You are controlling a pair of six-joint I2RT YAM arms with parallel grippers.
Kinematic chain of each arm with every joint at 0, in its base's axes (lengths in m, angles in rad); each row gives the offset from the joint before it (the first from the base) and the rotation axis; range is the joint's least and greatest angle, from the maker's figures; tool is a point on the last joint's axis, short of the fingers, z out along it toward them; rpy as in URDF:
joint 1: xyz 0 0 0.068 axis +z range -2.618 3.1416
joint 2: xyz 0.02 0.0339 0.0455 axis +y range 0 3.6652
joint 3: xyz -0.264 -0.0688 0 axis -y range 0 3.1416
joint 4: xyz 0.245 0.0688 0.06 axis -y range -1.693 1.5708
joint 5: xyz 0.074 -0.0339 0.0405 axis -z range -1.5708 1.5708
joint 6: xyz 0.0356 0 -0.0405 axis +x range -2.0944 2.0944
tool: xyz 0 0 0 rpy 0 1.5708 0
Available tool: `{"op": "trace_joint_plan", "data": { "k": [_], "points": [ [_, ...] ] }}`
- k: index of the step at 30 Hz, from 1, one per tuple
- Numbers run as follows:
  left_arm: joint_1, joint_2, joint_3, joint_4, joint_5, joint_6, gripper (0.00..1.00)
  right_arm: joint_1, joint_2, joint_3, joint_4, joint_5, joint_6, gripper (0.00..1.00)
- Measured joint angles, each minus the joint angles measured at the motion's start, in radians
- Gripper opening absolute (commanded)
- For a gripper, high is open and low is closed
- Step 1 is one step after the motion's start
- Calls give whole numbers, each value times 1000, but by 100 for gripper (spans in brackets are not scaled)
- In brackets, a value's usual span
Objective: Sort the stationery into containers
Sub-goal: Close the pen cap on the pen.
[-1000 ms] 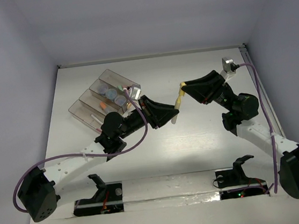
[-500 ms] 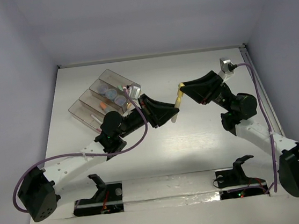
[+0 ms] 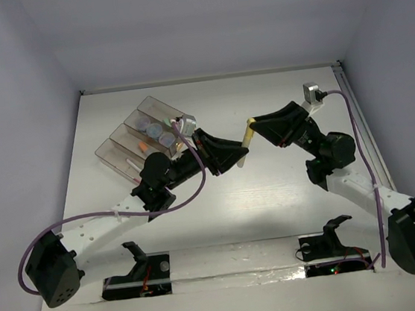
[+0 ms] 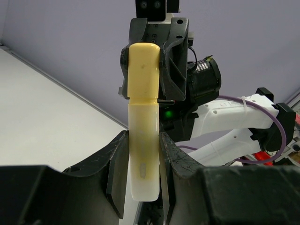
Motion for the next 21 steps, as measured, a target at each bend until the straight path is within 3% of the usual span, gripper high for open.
{"op": "trace_joint_plan", "data": {
  "k": [21],
  "points": [
    [-7, 0, 26, -4, 2, 86, 0, 29, -37, -21, -2, 50, 13, 1]
  ]
}}
